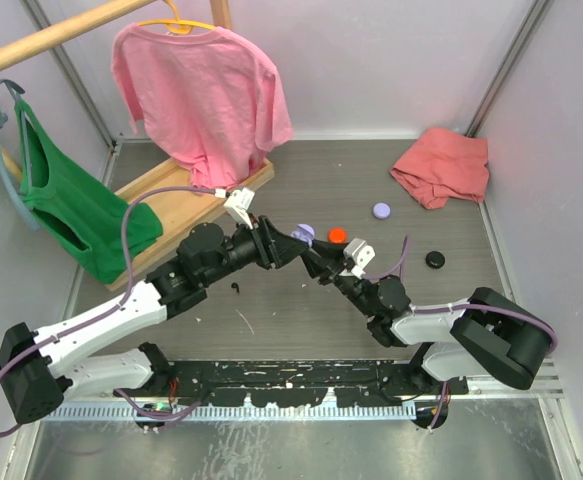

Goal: Insert the wireless bluetooth earbuds into the charging case
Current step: Place the earbud in the charging case, then close the charging case.

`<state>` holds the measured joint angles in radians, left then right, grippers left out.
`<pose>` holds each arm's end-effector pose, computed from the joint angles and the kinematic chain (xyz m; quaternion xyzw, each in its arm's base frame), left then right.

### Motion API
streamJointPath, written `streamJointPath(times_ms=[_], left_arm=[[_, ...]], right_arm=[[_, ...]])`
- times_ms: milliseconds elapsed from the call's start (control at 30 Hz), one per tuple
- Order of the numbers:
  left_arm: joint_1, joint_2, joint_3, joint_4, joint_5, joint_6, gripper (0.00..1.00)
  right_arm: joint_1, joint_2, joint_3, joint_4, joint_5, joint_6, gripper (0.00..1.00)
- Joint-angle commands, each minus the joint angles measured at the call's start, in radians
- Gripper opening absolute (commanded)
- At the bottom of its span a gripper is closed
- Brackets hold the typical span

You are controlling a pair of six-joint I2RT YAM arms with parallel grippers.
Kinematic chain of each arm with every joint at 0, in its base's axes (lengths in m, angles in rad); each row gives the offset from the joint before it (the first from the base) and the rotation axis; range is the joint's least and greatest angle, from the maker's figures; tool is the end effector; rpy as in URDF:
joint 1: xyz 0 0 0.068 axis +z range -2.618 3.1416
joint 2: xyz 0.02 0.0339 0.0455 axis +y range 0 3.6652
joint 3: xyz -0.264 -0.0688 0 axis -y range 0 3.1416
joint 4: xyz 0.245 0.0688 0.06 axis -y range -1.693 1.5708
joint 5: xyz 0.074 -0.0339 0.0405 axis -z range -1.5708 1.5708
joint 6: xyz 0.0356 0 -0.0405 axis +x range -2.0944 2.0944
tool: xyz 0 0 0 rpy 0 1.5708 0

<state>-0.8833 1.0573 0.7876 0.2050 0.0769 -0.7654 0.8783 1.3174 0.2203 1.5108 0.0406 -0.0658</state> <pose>0.1576 -0.1963 0.3289 0.0692 0.7263 -0.5207 0.4434 0.1411 0.1679 0.2225 -0.2335 0.4946 0.3206 0.7733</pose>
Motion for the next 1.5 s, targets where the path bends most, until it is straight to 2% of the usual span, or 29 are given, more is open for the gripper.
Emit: streamJointPath(times_ms=[0,333,567,700,933,1133,1267,1467], left_arm=[[-0.004,0.023,0.056,0.051,0.044,0.012,0.45],[-0.009,0.042,0.082,0.048,0.047,0.022,0.48],[-0.006,-0.039,0.115,-0.13,-0.016,0.14,0.58],[0.009,-0.07,0.134,-0.217,-0.004,0.204,0.65],[0.103,-0.079,0.174,-0.335,0.147,0.23,0.77],[0.184,-0.076,0.166,-0.322,0.304,0.173,0.87],[0.213,-0.054,0.156,-0.257,0.406,0.115,0.93],[0.222,0.0,0.166,-0.25,0.439,0.079,0.97]], right_arm=[[0.004,-0.007,0.023,0.115,-0.015,0.004,0.01],[0.003,-0.013,0.017,0.115,-0.015,0.005,0.01],[0.003,-0.047,0.007,0.056,-0.019,-0.005,0.01],[-0.003,-0.083,0.01,-0.023,-0.051,0.003,0.01],[-0.054,-0.182,0.022,-0.157,-0.185,0.072,0.01],[-0.129,-0.222,0.046,-0.219,-0.366,0.171,0.01],[-0.148,-0.194,0.063,-0.194,-0.441,0.238,0.01],[-0.168,-0.145,0.08,-0.092,-0.525,0.338,0.01]])
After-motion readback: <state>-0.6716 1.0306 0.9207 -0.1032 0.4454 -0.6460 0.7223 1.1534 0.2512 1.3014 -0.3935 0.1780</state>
